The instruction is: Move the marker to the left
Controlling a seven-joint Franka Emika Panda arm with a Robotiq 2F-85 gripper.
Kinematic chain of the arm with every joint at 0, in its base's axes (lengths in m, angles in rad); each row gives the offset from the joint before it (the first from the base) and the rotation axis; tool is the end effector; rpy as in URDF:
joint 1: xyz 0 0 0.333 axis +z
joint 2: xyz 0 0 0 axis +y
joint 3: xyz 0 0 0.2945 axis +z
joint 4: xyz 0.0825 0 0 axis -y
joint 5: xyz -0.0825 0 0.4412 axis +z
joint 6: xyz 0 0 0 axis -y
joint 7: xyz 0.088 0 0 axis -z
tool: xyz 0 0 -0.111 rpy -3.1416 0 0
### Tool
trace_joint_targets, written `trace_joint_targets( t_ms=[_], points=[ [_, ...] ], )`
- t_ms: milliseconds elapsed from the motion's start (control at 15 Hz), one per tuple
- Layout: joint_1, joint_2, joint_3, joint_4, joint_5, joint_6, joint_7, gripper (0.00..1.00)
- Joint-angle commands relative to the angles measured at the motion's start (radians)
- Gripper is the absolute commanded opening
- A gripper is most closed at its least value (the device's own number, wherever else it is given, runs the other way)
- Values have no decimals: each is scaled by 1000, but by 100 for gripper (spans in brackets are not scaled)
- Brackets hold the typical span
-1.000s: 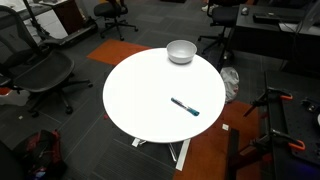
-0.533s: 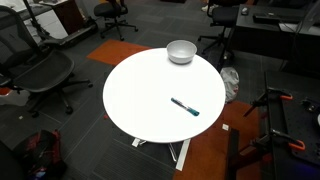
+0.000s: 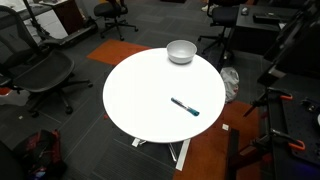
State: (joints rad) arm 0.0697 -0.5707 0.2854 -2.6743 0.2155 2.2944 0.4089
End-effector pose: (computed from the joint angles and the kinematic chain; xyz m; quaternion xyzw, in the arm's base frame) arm 0.4161 0.1459 0.3711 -0.9903 0.1055 -0.0806 0.0417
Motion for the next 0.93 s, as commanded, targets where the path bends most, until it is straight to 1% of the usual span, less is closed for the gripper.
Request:
trace_joint_targets(
  t_ms=[0, 267, 400, 667, 867],
  points=[
    [-31, 121, 27, -30, -70, 131, 87, 100],
    [-52, 276, 39, -39, -161, 252, 164, 100],
    [-58, 356, 31, -26, -214, 301, 191, 100],
    [-65, 514, -10, 7, -321, 394, 233, 100],
    [-49, 612, -68, 46, -394, 438, 265, 100]
  ],
)
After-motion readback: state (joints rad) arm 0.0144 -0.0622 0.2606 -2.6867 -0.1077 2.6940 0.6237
